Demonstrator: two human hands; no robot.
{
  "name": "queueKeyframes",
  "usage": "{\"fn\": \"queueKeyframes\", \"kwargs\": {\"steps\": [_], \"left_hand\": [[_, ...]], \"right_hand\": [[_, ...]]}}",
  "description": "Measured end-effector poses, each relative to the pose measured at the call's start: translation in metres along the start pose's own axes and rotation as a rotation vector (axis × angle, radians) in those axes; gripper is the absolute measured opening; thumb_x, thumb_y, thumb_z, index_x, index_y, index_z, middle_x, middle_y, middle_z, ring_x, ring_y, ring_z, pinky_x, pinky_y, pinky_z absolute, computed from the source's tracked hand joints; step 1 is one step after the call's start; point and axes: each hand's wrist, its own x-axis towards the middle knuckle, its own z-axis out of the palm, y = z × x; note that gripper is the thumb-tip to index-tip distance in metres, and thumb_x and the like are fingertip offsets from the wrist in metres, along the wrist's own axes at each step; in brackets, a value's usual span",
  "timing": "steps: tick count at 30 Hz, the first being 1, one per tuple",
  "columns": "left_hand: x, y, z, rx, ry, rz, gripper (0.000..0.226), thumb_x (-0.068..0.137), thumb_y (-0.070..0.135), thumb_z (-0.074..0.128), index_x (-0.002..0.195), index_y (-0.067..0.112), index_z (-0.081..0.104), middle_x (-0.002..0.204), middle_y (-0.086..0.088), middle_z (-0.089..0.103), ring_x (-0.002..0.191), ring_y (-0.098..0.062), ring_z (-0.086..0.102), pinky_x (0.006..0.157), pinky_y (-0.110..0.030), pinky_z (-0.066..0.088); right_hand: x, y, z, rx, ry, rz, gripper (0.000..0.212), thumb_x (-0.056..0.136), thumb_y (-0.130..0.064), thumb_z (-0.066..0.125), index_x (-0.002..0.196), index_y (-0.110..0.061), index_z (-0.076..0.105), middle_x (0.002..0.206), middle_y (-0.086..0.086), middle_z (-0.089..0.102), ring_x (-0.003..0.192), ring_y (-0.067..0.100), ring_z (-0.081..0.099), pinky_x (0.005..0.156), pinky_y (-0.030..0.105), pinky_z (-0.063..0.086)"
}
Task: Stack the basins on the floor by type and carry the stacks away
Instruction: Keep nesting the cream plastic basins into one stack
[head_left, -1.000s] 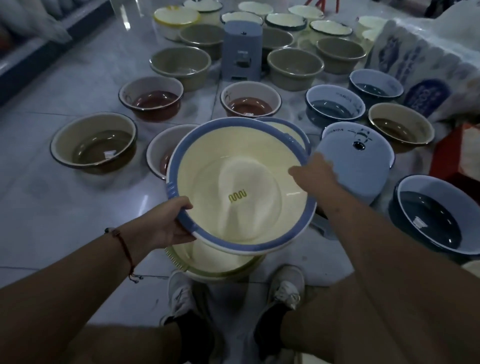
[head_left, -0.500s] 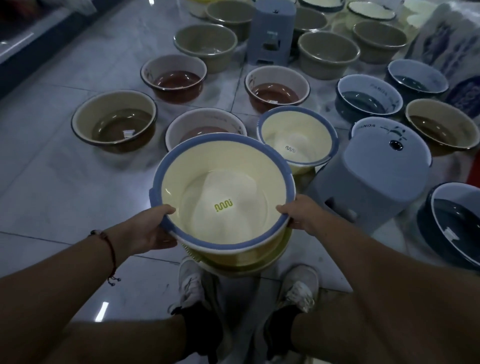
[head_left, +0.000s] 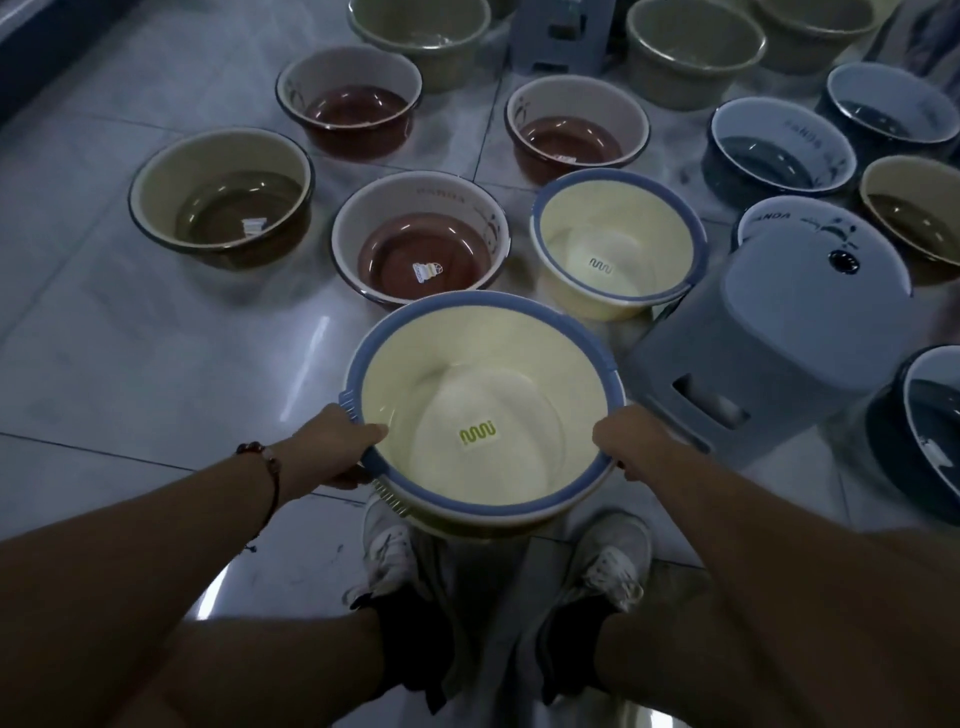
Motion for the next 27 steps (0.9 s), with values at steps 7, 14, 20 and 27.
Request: {"fn": "queueKeyframes", "kwargs": {"steps": [7,14,20,27], "left_hand": [[0.041,-0.014,0.014,0.270,0.214,0.091,0.048,0.096,0.038,0.057,0.115,-0.006,0.055,0.095,-0.019,0.067,0.077,-0.028,0.064,0.063,-0.032,0.050],[0.054,-0.022,0.045,0.338,0.213,-0.010,0.069,0.096,0.033,0.061,0.139,-0.009,0.026,0.124,-0.029,0.057,0.108,-0.041,0.059,0.091,-0.047,0.052],[0.067,-0.032,0.051,0.466,0.155,0.006,0.078,0.092,0.043,0.065,0.139,-0.006,0.026,0.126,-0.026,0.054,0.107,-0.037,0.060,0.078,-0.038,0.047],[0.060,0.002,0.052,0.816,-0.099,0.211,0.057,0.099,0.048,0.050,0.115,-0.006,0.056,0.095,-0.015,0.065,0.078,-0.017,0.059,0.056,-0.022,0.043]], "right_hand": [[0.028,0.017,0.017,0.201,0.052,0.025,0.044,0.097,-0.016,0.047,0.137,0.003,0.044,0.134,0.023,0.053,0.099,0.026,0.054,0.058,0.029,0.035],[0.033,0.027,0.036,0.088,0.073,0.053,0.057,0.100,-0.019,0.046,0.149,0.000,0.022,0.140,0.024,0.047,0.127,0.037,0.049,0.100,0.040,0.040],[0.047,0.036,0.046,0.065,0.091,0.030,0.056,0.101,-0.019,0.045,0.148,0.000,0.022,0.136,0.025,0.049,0.123,0.039,0.051,0.096,0.042,0.041],[0.049,0.053,0.024,0.006,0.163,0.073,0.061,0.096,-0.024,0.047,0.149,-0.001,0.024,0.137,0.024,0.049,0.123,0.041,0.050,0.099,0.048,0.041]]}}
